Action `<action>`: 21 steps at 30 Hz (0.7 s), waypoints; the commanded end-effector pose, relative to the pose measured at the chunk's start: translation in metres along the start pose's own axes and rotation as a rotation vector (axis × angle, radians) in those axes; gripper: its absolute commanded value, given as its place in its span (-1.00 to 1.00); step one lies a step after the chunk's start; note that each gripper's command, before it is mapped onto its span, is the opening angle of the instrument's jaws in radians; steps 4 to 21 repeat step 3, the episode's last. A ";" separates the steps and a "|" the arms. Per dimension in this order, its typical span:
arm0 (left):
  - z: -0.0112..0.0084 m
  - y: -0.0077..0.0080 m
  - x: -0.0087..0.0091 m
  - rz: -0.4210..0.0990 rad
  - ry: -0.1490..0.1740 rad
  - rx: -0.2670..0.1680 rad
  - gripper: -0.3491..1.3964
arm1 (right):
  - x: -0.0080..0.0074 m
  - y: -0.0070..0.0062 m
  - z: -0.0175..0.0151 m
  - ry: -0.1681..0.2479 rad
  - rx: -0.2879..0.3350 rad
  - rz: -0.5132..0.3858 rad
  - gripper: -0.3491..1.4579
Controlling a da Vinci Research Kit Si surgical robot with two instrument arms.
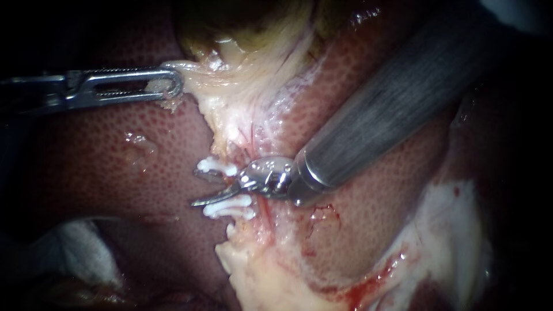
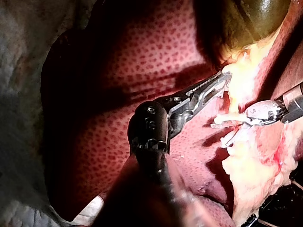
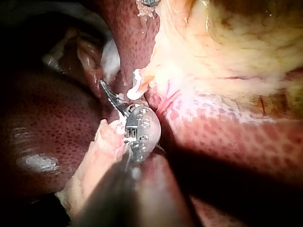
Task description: Go to the cutting position left tube
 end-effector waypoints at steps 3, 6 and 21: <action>0.0000 0.0000 0.0000 -0.001 -0.001 -0.001 -1.00 | 0.0000 0.0000 0.0000 0.000 0.000 0.000 0.71; 0.0000 0.0000 0.0000 -0.001 -0.001 -0.001 -1.00 | 0.0000 0.0000 0.0000 0.000 0.000 0.000 0.71; 0.0000 0.0000 0.0000 -0.001 -0.001 -0.001 -1.00 | 0.0000 0.0000 0.0000 0.000 0.000 0.000 0.71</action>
